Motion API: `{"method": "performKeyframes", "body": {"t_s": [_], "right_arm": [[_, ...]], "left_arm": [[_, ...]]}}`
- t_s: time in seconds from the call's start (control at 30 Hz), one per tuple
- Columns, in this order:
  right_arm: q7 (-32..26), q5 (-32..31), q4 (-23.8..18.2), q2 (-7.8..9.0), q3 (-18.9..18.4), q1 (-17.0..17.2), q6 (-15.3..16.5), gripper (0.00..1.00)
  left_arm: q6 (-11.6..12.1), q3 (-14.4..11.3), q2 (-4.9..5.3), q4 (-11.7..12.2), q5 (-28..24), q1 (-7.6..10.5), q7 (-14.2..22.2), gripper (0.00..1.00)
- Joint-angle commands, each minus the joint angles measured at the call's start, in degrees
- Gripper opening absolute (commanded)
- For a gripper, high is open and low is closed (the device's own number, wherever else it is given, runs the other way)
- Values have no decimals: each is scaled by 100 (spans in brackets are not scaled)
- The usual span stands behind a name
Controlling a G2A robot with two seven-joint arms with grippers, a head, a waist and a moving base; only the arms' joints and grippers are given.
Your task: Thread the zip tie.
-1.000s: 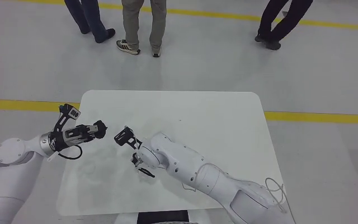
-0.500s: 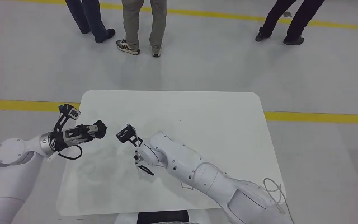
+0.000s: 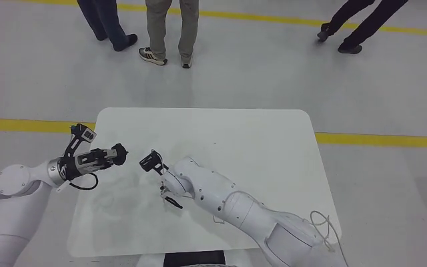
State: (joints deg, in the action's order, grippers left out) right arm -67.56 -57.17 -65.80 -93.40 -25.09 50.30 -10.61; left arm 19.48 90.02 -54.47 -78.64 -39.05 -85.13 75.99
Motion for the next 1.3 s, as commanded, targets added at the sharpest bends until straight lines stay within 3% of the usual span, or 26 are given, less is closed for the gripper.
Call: {"method": "performKeyframes", "body": {"t_s": [0.0,0.7,1.27], "right_arm": [[-19,-21,76,-34,23,-25,11,19],[-61,-124,791,-440,154,-225,166,21],[-145,-483,1075,-696,217,-289,97,18]], "left_arm": [[0,0,0,0,0,0,0,0],[0,0,0,0,0,0,0,0],[0,0,0,0,0,0,0,0]]}}
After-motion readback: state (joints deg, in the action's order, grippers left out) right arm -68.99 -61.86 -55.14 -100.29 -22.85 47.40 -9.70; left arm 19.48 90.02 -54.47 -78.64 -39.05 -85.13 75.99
